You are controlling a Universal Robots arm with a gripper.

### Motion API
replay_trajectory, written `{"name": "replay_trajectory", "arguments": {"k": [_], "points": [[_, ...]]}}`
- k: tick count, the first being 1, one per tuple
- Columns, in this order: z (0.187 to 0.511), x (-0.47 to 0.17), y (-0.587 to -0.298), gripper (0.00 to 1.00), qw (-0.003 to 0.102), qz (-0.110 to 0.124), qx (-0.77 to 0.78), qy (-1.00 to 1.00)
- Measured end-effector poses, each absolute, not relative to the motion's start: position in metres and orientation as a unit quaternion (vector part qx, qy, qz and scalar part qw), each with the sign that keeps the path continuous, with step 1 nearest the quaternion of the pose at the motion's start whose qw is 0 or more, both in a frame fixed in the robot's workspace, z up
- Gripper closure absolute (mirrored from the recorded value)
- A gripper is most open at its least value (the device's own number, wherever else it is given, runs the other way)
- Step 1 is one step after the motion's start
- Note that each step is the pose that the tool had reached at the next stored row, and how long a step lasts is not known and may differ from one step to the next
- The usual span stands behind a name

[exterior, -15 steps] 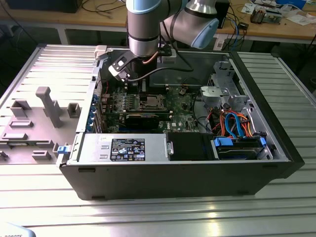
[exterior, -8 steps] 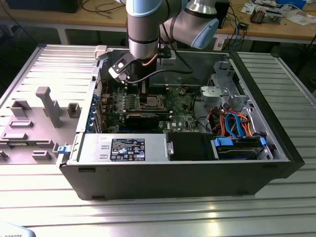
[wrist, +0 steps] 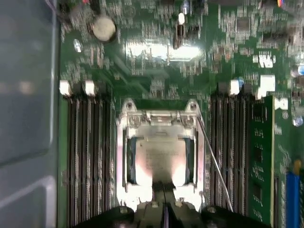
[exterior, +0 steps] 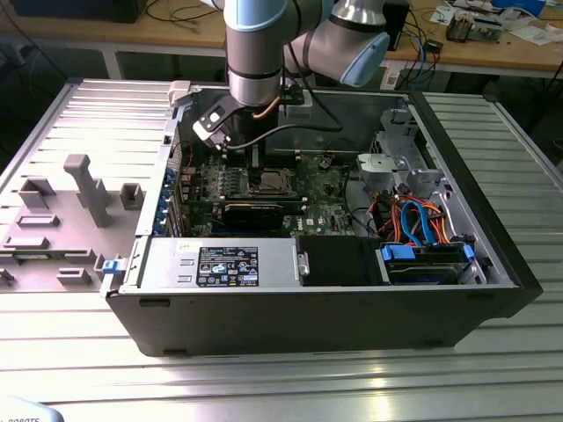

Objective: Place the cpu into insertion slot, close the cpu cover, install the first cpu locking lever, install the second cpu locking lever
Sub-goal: 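Close the cpu cover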

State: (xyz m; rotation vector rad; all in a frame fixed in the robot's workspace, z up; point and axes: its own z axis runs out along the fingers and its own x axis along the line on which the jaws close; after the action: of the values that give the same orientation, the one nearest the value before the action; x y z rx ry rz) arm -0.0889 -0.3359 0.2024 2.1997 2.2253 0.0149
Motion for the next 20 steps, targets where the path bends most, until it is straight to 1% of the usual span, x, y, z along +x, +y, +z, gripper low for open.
{"name": "replay_trajectory", "arguments": {"k": [8,20], "points": [[0.213,-0.089,-0.336,0.89,0.006,0.005,0.703,0.711],[0.206,-0.089,-0.336,0.89,0.003,0.008,0.703,0.711]]}}
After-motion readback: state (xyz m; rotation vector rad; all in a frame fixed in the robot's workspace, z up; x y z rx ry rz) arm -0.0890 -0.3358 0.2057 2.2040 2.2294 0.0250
